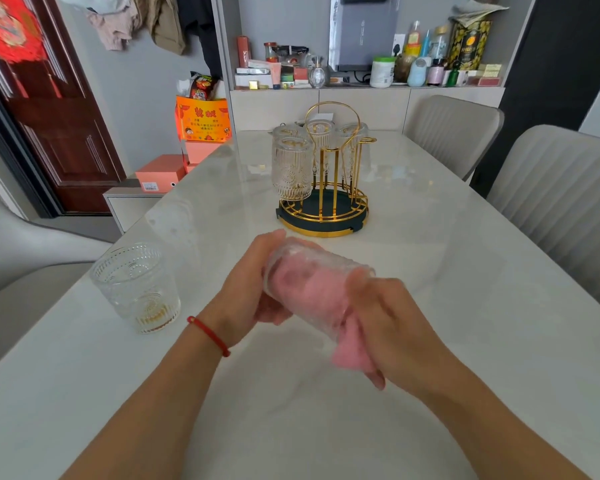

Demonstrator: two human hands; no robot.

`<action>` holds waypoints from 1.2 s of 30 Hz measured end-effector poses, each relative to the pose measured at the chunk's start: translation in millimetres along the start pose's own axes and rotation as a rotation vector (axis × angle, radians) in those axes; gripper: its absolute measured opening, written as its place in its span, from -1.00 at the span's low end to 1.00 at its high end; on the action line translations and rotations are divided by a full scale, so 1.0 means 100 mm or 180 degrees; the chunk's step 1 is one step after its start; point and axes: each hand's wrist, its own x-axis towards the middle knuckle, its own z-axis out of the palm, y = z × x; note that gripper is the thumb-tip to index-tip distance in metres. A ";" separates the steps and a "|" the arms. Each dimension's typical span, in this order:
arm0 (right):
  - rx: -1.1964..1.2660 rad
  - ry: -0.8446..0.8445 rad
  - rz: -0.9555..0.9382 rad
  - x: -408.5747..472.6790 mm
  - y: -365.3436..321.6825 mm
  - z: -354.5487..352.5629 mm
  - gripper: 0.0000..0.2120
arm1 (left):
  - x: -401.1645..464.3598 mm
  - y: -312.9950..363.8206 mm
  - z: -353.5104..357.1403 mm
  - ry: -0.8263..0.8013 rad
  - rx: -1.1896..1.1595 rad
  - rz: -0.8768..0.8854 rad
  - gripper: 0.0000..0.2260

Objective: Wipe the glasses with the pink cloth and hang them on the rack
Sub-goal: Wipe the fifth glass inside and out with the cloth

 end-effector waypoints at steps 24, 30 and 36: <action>-0.0408 0.0099 -0.0091 -0.01 0.09 0.11 -0.16 | 0.01 -0.02 0.00 -0.0102 0.0107 -0.0394 -0.35; 0.1076 0.0598 0.0862 -0.04 0.10 0.19 -0.23 | -0.04 0.02 0.21 0.0711 0.0086 0.0280 -0.56; 0.3144 0.0321 0.1143 0.00 0.02 0.14 -0.31 | -0.06 0.04 0.23 0.0676 -0.0623 0.1013 -0.69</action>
